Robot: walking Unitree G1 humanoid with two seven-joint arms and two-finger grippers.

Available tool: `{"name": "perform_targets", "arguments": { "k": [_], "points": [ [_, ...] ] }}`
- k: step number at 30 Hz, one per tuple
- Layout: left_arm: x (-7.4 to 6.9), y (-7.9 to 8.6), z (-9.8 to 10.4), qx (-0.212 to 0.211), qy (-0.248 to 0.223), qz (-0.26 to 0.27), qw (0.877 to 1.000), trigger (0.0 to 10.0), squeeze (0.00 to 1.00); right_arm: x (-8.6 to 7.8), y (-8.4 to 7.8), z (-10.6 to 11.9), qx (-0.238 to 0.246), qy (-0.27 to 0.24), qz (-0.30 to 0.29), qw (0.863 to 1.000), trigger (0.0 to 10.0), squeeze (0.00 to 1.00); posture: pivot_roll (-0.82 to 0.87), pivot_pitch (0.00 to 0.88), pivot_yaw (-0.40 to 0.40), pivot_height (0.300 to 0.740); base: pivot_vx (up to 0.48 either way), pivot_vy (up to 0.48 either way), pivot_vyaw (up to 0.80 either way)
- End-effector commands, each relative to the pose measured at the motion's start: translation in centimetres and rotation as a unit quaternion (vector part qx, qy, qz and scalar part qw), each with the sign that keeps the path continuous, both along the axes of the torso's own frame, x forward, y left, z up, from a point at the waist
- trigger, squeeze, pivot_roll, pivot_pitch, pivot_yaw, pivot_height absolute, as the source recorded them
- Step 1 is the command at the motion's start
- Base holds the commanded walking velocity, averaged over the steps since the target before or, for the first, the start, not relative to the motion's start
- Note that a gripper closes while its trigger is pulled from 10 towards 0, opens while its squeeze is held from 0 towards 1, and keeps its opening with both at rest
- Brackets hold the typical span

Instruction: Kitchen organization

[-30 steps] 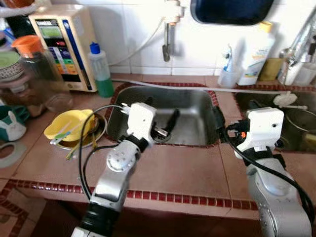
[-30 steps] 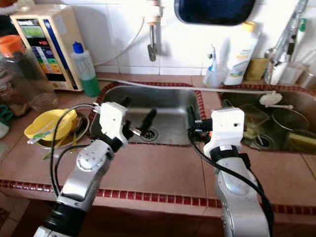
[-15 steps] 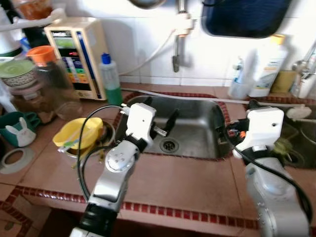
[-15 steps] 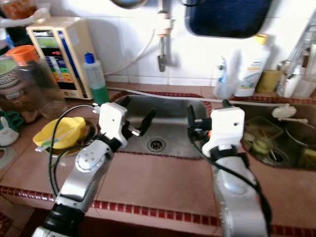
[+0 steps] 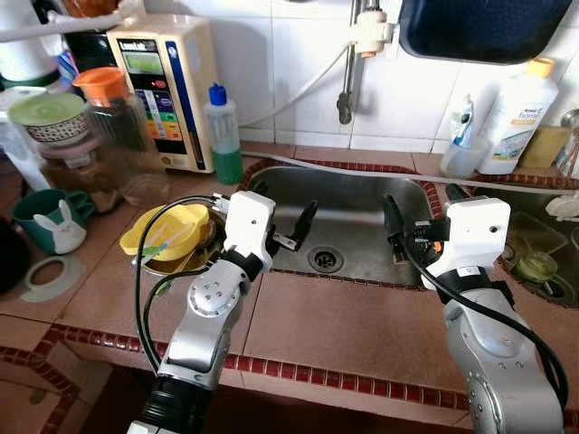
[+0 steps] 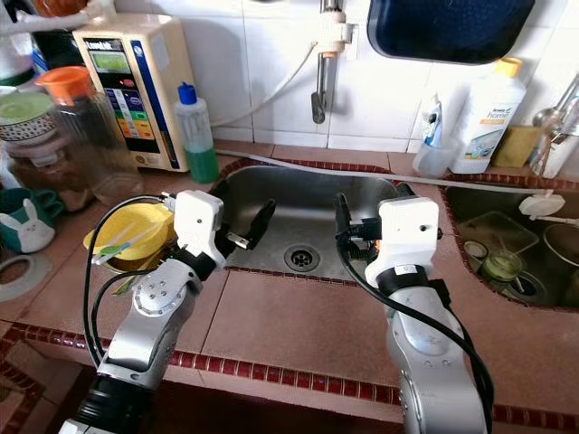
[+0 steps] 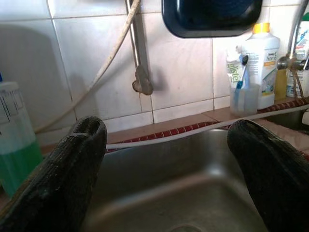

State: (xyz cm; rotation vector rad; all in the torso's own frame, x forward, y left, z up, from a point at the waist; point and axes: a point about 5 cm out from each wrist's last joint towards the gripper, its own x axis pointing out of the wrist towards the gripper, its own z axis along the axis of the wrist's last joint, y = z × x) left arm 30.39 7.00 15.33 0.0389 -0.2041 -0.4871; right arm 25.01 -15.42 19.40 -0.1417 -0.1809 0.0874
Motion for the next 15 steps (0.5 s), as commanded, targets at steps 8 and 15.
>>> {"name": "perform_targets", "arguments": {
  "k": [8, 15],
  "points": [
    [-0.1, 0.4, -0.2, 0.017, -0.003, 0.023, 1.000, 10.0, 0.00, 1.1, -1.5, 1.7, -0.017, -0.001, 0.043, 0.999, 10.0, 0.00, -0.01, 0.000, 0.018, 0.740, 0.000, 0.000, 0.00],
    [-0.1, 3.4, -1.3, 0.070, -0.004, 0.110, 0.991, 10.0, 0.00, 1.0, -0.8, 1.8, -0.030, 0.026, 0.117, 0.992, 10.0, 0.00, 0.00, 0.000, 0.007, 0.740, 0.000, 0.000, 0.00]
  ]
}}
